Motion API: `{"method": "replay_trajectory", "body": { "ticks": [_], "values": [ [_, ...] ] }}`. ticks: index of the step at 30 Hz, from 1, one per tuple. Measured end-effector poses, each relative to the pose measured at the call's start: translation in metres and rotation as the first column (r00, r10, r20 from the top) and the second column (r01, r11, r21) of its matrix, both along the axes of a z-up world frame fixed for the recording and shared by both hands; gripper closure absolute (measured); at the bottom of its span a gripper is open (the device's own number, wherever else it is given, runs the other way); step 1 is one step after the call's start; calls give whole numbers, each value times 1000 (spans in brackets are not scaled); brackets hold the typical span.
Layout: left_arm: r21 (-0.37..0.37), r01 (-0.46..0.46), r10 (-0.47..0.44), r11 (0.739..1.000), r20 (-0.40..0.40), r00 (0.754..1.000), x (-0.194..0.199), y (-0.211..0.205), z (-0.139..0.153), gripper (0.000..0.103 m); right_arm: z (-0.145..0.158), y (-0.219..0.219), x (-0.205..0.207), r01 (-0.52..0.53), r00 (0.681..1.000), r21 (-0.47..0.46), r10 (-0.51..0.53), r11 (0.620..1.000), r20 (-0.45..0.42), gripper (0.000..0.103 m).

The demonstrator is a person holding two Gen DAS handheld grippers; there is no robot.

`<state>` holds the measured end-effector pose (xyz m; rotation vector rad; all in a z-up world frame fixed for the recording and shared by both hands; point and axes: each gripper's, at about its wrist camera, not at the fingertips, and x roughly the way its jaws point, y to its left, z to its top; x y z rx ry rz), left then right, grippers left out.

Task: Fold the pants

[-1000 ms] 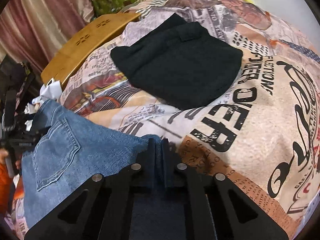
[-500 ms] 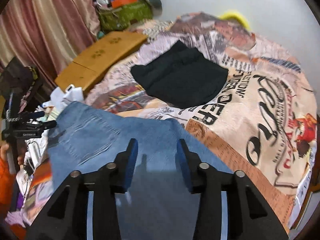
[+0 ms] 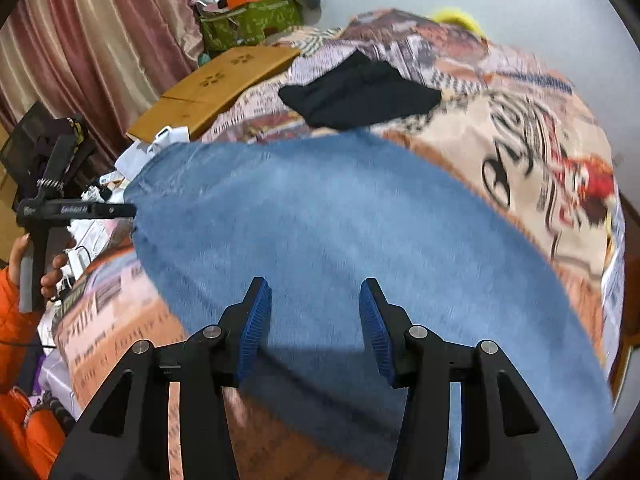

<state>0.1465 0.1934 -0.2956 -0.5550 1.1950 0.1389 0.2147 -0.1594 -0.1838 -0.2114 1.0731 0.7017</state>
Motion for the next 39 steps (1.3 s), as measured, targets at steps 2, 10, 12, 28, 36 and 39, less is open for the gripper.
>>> {"method": "replay_trajectory", "body": {
  "ticks": [2, 10, 12, 28, 36, 39],
  "values": [
    [-26, 2, -1, 1000, 18, 1000, 5, -3, 2, 3, -3, -6, -7, 21, 1000, 25, -21, 999, -1, 58],
    [-5, -41, 41, 999, 0, 999, 20, 2, -14, 37, -5, -8, -16, 50, 999, 38, -50, 998, 4, 57],
    [-27, -74, 75, 997, 25, 997, 15, 11, -15, 48, -5, -9, -16, 52, 999, 43, -52, 998, 2, 57],
    [174, -35, 17, 984, 106, 994, -7, 16, 32, 88, 7, -7, -15, 50, 999, 60, -49, 997, -22, 56],
    [229, 6, -12, 973, 25, 1000, -10, 1, -9, 75, -7, -13, -13, 98, 994, 55, -94, 994, -60, 56],
    [292, 39, -44, 956, 11, 999, -13, -2, 3, 57, -3, -20, -18, 103, 993, 74, -98, 992, -67, 55]
  ]
}}
